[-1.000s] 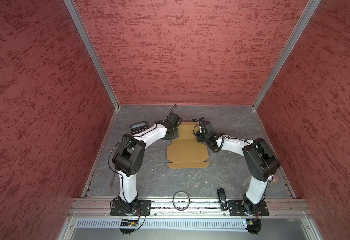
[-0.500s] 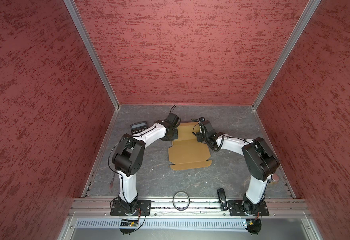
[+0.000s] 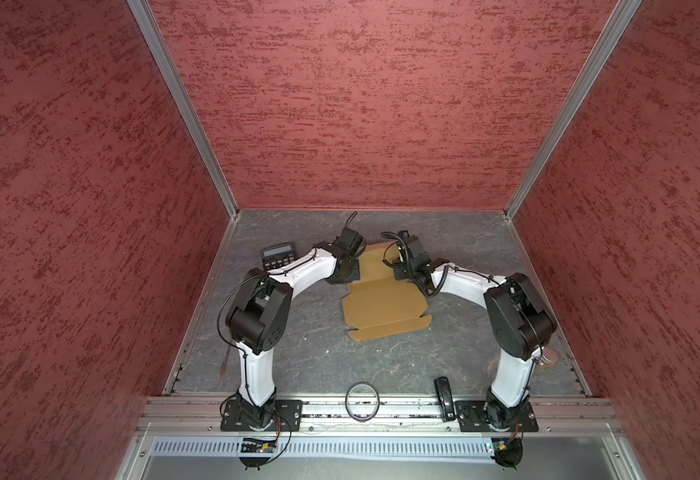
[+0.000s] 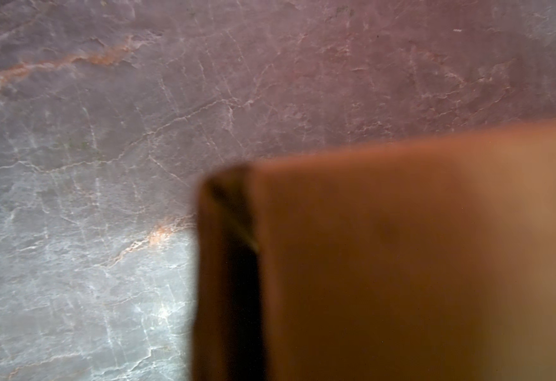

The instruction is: Fold the paper box

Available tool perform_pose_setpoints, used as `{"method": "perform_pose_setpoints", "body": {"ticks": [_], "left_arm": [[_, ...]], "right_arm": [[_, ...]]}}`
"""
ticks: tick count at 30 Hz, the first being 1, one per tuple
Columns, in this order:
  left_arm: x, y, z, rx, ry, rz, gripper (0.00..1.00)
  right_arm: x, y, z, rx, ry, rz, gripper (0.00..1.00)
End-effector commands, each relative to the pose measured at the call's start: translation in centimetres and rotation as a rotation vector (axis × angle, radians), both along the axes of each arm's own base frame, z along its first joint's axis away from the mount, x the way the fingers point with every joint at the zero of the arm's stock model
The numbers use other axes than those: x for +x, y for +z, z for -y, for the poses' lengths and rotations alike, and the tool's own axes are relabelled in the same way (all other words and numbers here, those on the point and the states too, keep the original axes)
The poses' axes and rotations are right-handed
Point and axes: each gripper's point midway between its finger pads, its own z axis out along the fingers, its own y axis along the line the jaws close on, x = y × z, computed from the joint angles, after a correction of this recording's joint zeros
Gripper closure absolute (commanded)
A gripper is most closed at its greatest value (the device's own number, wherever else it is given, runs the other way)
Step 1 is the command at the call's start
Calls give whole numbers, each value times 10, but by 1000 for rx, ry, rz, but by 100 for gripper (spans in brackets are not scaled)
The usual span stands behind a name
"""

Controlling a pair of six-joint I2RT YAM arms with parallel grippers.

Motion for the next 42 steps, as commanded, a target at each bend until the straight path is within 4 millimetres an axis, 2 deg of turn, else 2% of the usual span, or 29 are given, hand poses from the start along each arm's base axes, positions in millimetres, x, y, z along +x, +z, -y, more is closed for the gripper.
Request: {"method": "perform_pose_setpoints", "body": {"ticks": [1,4,17,25,30,42], "left_arm": [[1,12,23,-77,-56,28,96],[1,11,20,-73,-53,25,97],[7,11,9,-47,-66,42,97],[8,9,-2,-31,-42,23,97],[8,6,-7,-25,-35,3,97],[9,5,-17,16,-30,-64,97]], "right_arm": [[7,42,-16,112,0,142,78],[9,51,-12,120,-25,188,76],[12,62,-4,106,-69,217,49],[11,70,1,91,-84,217,46],[8,75,1,96,-82,208,39],[2,61,-8,111,-46,126,35]]}}
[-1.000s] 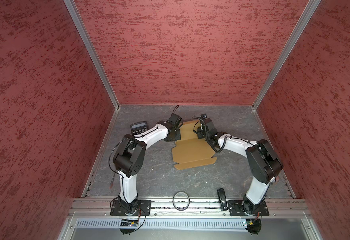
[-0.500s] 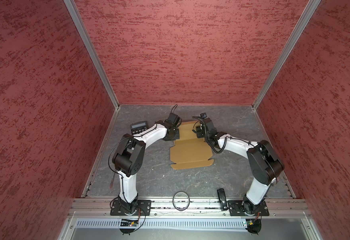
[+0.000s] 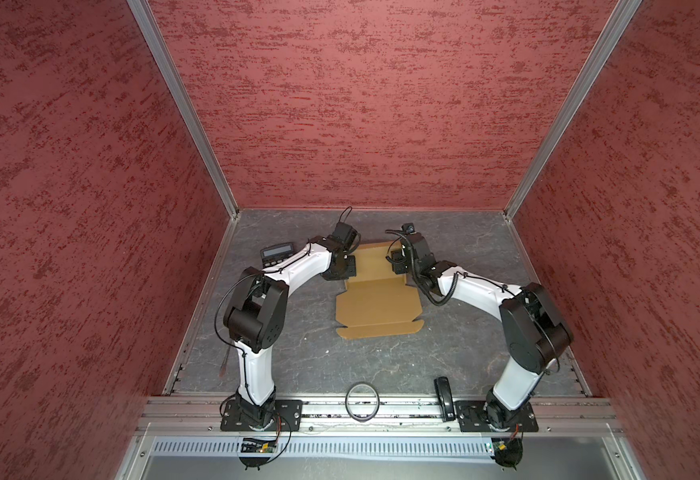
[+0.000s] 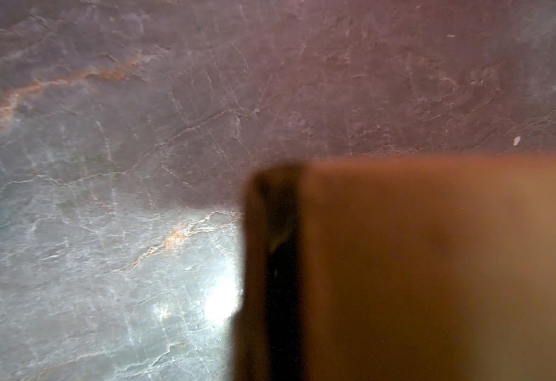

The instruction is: Fold the paper box

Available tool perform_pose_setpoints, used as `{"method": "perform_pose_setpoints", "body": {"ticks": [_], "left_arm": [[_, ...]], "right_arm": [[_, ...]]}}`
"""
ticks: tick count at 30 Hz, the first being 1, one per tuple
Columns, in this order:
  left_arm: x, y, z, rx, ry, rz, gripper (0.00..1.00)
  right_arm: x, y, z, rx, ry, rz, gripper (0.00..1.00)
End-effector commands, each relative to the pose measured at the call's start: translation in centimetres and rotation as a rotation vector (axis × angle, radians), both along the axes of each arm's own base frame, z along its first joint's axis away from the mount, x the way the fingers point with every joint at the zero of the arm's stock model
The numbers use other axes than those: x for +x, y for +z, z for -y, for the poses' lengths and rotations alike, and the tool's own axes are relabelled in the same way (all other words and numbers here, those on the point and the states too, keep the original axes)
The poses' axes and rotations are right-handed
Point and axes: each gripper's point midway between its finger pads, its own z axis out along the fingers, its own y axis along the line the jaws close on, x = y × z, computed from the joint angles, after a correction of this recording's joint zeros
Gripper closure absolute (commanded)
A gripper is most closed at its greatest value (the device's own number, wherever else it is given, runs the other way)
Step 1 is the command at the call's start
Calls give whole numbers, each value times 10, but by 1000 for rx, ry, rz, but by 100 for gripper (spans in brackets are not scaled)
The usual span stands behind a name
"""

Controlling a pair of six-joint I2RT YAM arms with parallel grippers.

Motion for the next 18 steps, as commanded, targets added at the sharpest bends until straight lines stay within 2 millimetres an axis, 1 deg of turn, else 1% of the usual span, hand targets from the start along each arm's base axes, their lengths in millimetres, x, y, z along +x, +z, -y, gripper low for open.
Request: {"method": "perform_pose_setpoints", "body": {"ticks": [1,4,11,15,18], "left_arm": [[1,-7,-6,33,-9,-45,97],[1,-10,-9,39,-12,-80,97],[-3,-13,-9,42,-31,-157,98],[-8,-12,-8,25,-46,-216,98],[-11,-11,-10,25,-53,-263,98]], "right_arm": [[1,13,-9,36,14,-7,35],[0,12,-10,43,12,-38,34],[-5,20,-12,84,-2,-66,32],[-11,27,-12,103,3,-83,31],[-19,36,-11,127,9,-87,30]]}}
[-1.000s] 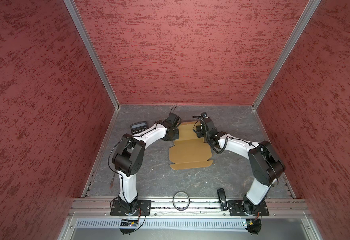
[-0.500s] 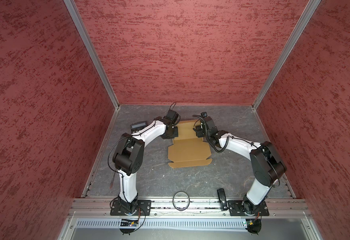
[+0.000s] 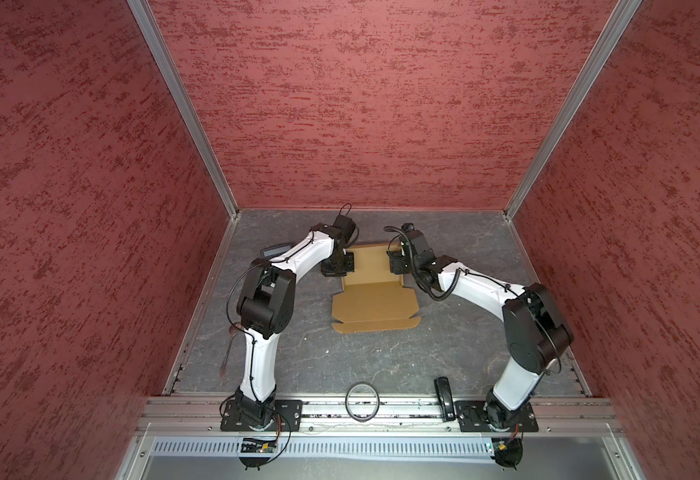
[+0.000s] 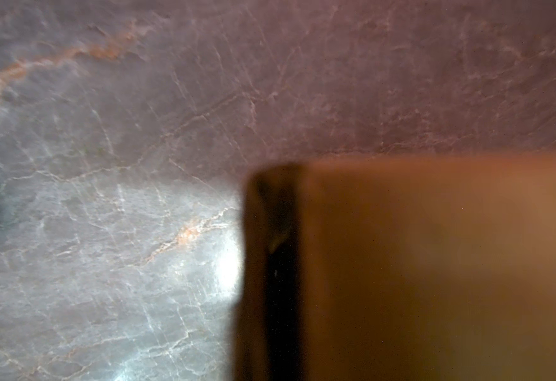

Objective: Fold the paper box
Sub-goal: 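Raise both side walls upright with both grippers, forming the box tray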

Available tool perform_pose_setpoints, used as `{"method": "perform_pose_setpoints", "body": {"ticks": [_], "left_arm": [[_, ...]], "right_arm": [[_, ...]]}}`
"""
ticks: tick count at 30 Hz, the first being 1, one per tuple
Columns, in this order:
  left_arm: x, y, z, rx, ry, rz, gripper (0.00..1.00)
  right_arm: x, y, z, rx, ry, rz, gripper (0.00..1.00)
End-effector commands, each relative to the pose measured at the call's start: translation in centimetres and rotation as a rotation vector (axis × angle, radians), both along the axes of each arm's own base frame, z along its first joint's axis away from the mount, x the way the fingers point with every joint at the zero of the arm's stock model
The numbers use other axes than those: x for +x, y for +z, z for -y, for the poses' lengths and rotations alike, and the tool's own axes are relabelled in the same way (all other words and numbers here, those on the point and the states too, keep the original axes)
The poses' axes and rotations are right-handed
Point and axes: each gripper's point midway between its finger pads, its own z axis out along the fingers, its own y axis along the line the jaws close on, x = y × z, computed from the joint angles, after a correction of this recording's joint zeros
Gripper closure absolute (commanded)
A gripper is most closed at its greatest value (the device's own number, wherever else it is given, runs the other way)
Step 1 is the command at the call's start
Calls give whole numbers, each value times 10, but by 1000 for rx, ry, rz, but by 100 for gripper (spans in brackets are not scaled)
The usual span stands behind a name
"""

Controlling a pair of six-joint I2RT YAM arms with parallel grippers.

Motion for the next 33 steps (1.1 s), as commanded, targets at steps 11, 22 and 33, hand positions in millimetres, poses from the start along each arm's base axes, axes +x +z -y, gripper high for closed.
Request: {"method": "perform_pose_setpoints", "body": {"ticks": [11,22,33], "left_arm": [[-36,0,-6,-21,-59,-287,98],[-63,-16,-12,45,-74,-497,97],[-62,-26,-13,88,-83,-563,93]], "right_arm": [[-39,71,12,92,15,39,27],[-48,78,25,91,34,69,25],[-38,61,31,167,52,58,25]]}}
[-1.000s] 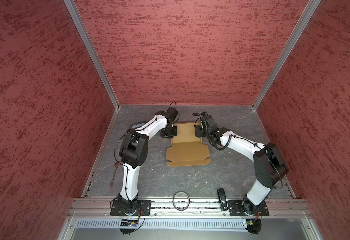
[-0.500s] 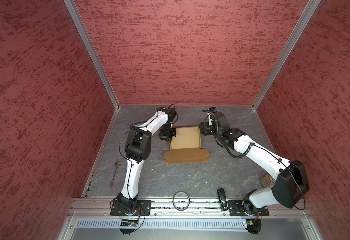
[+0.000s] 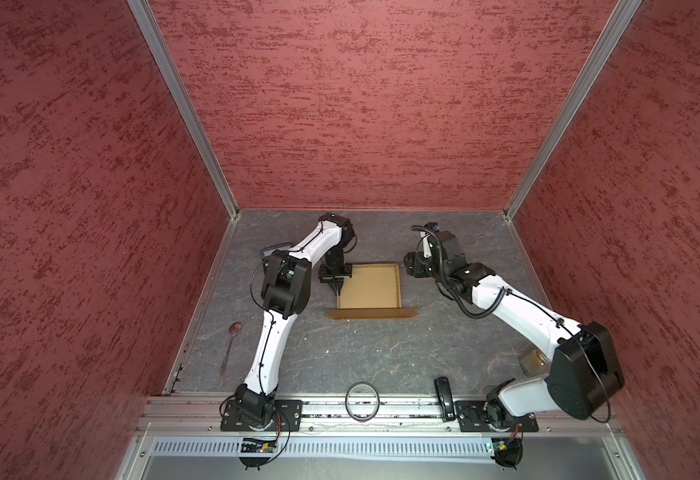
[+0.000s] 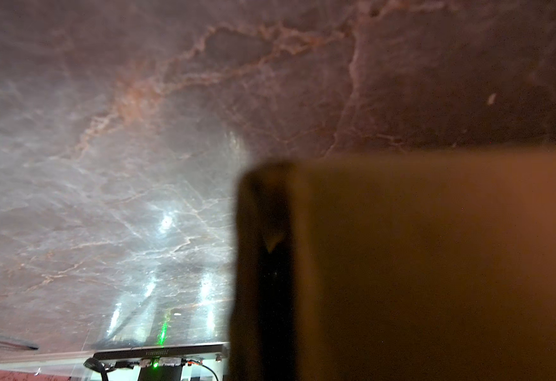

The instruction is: Fold the paper box

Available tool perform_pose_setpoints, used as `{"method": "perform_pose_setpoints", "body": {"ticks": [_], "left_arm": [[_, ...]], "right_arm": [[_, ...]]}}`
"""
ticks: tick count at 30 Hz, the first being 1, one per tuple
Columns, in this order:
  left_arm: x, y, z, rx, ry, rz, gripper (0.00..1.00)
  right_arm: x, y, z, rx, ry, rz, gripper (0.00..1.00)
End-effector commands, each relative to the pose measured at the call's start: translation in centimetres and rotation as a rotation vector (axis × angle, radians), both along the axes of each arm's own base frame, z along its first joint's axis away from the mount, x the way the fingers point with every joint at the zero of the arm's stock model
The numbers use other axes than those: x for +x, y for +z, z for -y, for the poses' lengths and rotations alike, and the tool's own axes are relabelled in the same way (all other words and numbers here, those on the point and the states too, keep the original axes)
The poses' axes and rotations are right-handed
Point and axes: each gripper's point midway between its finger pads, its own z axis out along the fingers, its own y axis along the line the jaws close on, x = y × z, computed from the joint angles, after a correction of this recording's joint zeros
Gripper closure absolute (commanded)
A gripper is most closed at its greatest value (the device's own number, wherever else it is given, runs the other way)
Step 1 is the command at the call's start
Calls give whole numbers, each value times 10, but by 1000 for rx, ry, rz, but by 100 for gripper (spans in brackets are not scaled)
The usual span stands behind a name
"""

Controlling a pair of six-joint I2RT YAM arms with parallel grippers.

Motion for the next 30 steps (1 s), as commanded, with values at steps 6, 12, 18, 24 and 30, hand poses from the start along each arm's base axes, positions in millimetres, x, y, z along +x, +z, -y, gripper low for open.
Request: {"method": "perform_pose_setpoints", "body": {"ticks": [6,12,18,24,30], "left_arm": [[4,-10,0,12,-17,-21,82],[12,-8,0,4,-12,1,73],[26,5,-2,-8,0,60,64],[48,30,-2,-50,28,159,52],[63,46,-9,-86,60,218,39]], "right_arm": [[12,-1,-6,55,35,17,25],[15,0,-8,67,41,18,25],[16,0,-8,70,41,14,25],[18,2,-7,56,34,8,25],[19,5,-4,52,24,4,25]]}}
